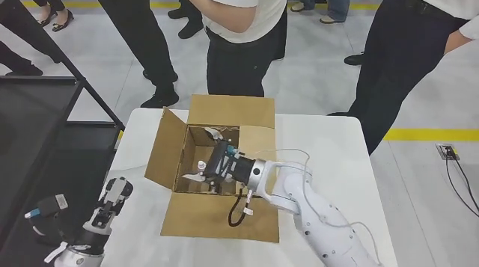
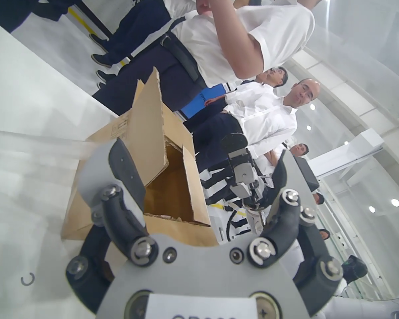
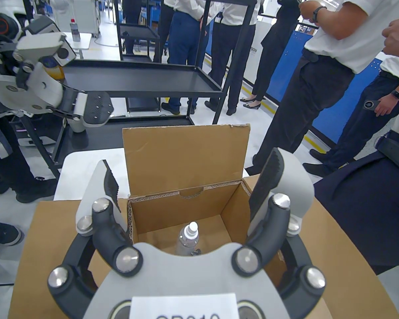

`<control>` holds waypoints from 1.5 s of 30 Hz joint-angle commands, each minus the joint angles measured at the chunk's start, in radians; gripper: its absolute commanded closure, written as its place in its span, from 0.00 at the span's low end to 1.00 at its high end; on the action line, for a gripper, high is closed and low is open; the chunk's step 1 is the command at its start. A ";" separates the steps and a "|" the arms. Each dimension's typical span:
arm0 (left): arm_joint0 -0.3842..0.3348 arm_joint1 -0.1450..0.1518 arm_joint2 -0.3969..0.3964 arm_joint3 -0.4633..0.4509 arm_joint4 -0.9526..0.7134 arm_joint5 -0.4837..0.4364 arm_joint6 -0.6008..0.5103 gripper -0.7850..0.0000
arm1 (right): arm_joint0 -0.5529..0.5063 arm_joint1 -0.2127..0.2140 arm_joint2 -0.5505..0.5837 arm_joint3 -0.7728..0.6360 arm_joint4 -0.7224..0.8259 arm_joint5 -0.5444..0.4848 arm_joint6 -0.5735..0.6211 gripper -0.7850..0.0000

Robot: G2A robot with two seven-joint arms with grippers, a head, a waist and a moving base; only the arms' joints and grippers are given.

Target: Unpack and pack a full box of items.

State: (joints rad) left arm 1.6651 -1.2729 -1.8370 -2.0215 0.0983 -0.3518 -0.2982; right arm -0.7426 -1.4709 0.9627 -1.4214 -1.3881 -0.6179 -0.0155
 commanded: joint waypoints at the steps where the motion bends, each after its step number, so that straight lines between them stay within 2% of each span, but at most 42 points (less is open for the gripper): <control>1: -0.032 0.001 0.025 0.011 0.061 0.011 -0.001 0.00 | -0.036 0.011 0.036 -0.030 0.003 -0.017 -0.006 0.00; 8: -0.119 0.003 0.108 0.053 0.184 0.055 0.014 0.00 | -0.158 0.042 0.134 -0.129 0.014 -0.037 0.003 0.00; 15: -0.128 0.007 0.151 0.032 0.238 0.068 -0.032 0.00 | -0.245 0.062 0.200 -0.211 0.023 -0.030 0.018 0.00; 20: -0.154 0.011 0.204 0.028 0.280 0.095 -0.097 0.00 | -0.282 0.073 0.251 -0.220 0.094 -0.029 0.075 0.00; 25: -0.192 0.014 0.270 0.037 0.319 0.122 -0.166 0.00 | -0.278 0.074 0.285 -0.186 0.268 0.043 0.219 0.00; 27: -0.209 0.015 0.298 0.047 0.346 0.127 -0.191 0.00 | -0.270 0.075 0.290 -0.187 0.274 0.089 0.290 0.00; 31: -0.234 0.017 0.330 0.064 0.378 0.140 -0.222 0.00 | -0.270 0.075 0.290 -0.187 0.274 0.089 0.290 0.00; 39: -0.234 0.017 0.330 0.064 0.378 0.140 -0.222 0.00 | -0.272 0.075 0.290 -0.183 0.283 0.092 0.290 0.00; 42: -0.233 0.017 0.336 0.069 0.386 0.148 -0.224 0.00 | -0.237 0.070 0.291 -0.130 0.411 0.111 0.324 0.00; 45: -0.258 0.018 0.354 0.087 0.405 0.183 -0.241 0.00 | -0.174 0.065 0.290 -0.062 0.562 0.117 0.409 0.00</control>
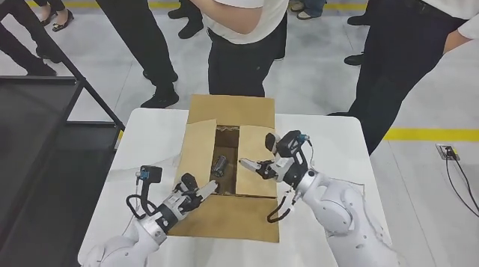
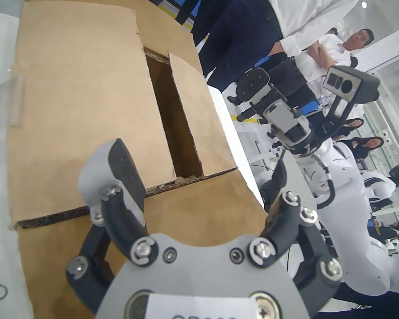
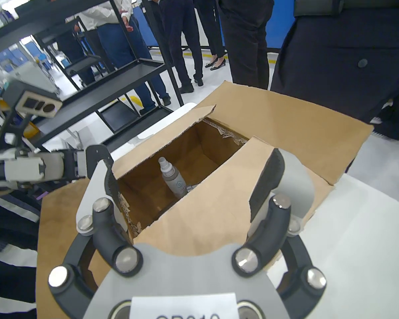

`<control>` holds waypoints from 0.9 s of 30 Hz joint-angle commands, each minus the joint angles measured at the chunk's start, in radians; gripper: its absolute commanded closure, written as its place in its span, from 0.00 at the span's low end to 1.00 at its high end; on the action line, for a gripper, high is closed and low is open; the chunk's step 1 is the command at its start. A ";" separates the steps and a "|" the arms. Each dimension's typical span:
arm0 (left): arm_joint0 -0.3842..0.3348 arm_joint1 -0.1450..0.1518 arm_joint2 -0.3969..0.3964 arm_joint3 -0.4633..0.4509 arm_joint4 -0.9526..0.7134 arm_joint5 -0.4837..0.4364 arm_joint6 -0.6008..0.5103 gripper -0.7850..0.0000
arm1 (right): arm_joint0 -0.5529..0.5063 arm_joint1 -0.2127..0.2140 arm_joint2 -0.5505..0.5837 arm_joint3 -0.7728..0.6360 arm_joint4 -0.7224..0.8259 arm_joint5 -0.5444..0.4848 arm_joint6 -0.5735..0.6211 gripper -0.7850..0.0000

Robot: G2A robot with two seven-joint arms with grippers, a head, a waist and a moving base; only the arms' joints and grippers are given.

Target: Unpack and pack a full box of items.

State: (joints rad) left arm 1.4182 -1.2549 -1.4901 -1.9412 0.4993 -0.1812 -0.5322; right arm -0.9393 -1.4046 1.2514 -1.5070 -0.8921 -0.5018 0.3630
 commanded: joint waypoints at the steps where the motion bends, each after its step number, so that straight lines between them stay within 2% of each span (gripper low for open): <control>1: -0.021 0.000 0.014 0.014 0.006 0.025 -0.011 0.00 | 0.042 -0.002 -0.002 0.047 0.110 -0.004 0.063 0.00; 6: -0.063 0.000 0.047 0.040 0.019 0.061 -0.037 0.00 | 0.124 -0.002 -0.012 0.144 0.266 -0.026 0.200 0.00; 10: -0.084 0.002 0.066 0.061 0.027 0.083 -0.058 0.00 | 0.181 -0.002 -0.026 0.211 0.333 0.001 0.294 0.00; 19: -0.098 0.004 0.088 0.080 0.028 0.103 -0.062 0.00 | 0.266 -0.006 -0.083 0.326 0.380 0.025 0.395 0.00; 27: -0.086 0.009 0.084 0.060 0.015 0.106 -0.065 0.00 | 0.301 -0.009 -0.129 0.375 0.383 0.009 0.414 0.00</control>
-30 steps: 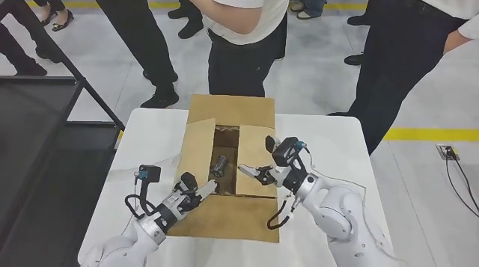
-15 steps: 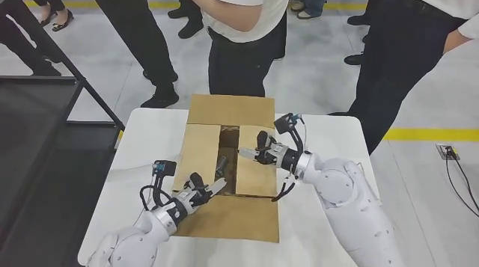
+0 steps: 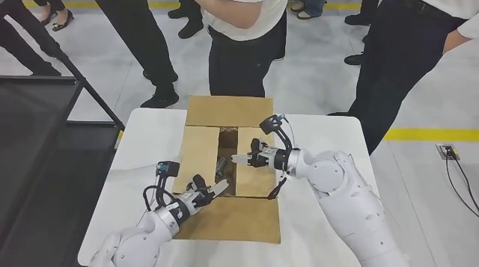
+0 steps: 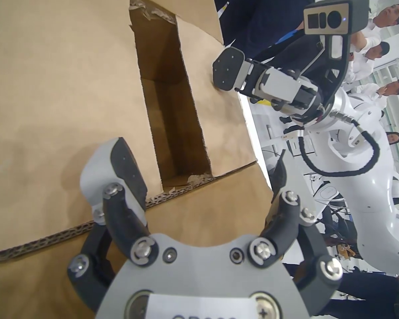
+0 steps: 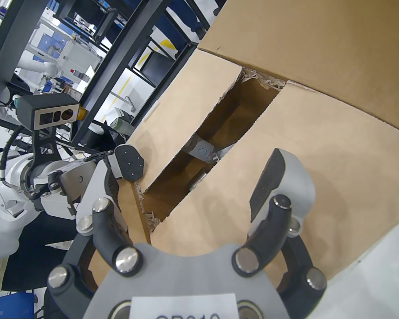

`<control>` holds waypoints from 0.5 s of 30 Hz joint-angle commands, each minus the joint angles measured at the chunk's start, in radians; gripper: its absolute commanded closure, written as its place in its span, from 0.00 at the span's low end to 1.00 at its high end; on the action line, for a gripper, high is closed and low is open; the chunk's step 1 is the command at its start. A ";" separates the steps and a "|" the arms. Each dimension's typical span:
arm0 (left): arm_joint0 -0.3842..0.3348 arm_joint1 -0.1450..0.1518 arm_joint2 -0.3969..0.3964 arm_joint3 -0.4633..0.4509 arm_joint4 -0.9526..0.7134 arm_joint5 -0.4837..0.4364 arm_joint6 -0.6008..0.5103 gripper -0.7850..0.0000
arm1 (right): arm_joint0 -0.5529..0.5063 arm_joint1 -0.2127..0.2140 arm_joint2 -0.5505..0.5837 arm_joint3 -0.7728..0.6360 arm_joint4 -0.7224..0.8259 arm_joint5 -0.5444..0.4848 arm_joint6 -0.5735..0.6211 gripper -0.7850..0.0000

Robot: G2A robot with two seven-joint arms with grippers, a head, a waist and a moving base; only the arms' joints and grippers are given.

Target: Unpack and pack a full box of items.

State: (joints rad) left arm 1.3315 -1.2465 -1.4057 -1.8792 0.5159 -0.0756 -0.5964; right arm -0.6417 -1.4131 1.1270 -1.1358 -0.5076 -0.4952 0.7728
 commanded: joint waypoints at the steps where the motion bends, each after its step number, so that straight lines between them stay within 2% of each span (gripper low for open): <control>1: 0.001 0.001 0.000 -0.004 -0.002 0.001 0.001 0.00 | 0.008 -0.001 -0.010 0.007 0.000 0.003 0.008 0.00; 15: -0.007 0.006 0.016 0.008 -0.009 0.018 0.002 0.00 | 0.043 0.001 -0.046 0.045 -0.007 0.023 0.012 0.00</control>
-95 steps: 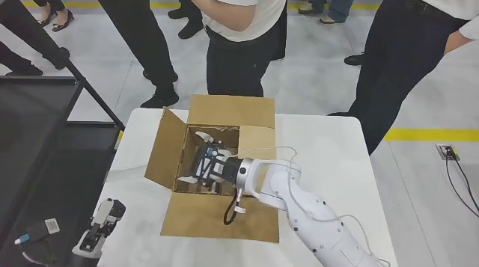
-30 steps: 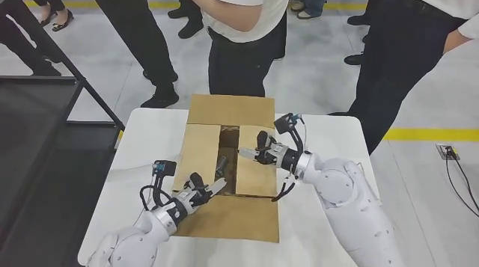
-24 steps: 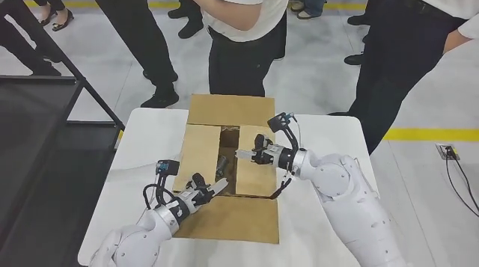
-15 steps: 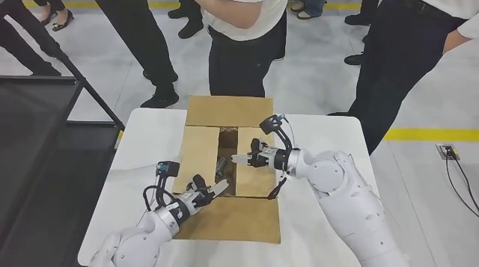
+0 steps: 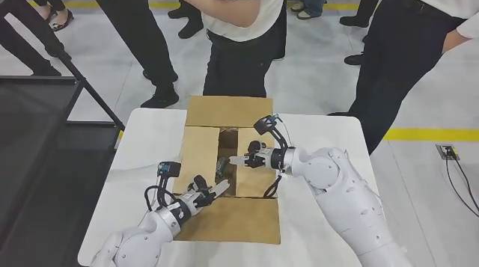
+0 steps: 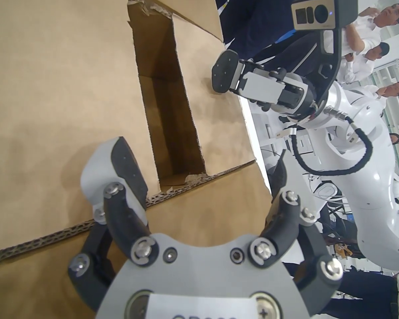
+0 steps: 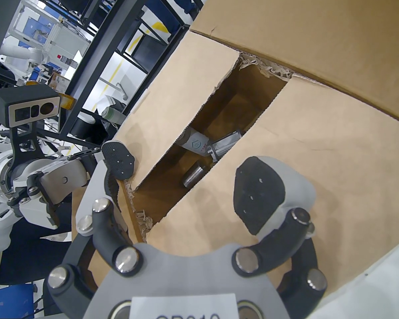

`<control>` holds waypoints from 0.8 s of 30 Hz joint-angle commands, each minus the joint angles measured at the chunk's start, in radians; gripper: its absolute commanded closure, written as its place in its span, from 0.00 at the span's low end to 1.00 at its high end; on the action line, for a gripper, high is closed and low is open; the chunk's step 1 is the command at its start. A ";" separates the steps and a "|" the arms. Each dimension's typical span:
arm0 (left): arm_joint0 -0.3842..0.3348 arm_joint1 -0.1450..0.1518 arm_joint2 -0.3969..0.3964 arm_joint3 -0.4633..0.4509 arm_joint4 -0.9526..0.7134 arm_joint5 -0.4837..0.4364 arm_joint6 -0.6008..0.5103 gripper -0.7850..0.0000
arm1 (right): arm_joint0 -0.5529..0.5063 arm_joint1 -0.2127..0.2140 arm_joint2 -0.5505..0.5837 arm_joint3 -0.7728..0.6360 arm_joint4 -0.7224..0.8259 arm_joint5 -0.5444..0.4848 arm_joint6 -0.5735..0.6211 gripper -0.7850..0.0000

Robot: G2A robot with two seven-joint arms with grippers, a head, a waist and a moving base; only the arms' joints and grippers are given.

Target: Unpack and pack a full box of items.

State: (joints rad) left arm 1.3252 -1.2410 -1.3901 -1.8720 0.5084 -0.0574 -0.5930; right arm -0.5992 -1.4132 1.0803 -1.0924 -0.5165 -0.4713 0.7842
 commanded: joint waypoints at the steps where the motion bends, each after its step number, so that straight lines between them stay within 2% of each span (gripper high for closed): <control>1: -0.001 0.001 0.000 0.001 -0.006 0.000 -0.001 0.00 | 0.001 0.001 0.001 0.001 0.003 -0.002 -0.002 0.00; 8: 0.024 0.006 -0.032 -0.042 -0.044 -0.026 0.023 0.00 | -0.026 0.012 0.026 -0.037 0.021 -0.055 -0.061 0.00; 13: 0.071 0.012 -0.084 -0.117 -0.075 -0.095 0.072 0.00 | -0.053 0.024 0.059 -0.080 0.016 -0.113 -0.122 0.00; 19: 0.187 0.023 -0.205 -0.202 -0.144 -0.240 0.137 0.00 | -0.065 0.044 0.104 -0.076 -0.056 -0.265 -0.226 0.00; 21: 0.233 0.027 -0.256 -0.219 -0.189 -0.295 0.142 0.00 | -0.068 0.048 0.123 -0.057 -0.069 -0.286 -0.275 0.00; 24: 0.300 0.034 -0.345 -0.224 -0.268 -0.373 0.131 0.00 | -0.072 0.052 0.126 -0.051 -0.087 -0.298 -0.285 0.00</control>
State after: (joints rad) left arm 1.5988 -1.2093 -1.6982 -2.0962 0.2698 -0.4013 -0.4545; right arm -0.6713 -1.3614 1.2073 -1.1426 -0.6034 -0.7695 0.4966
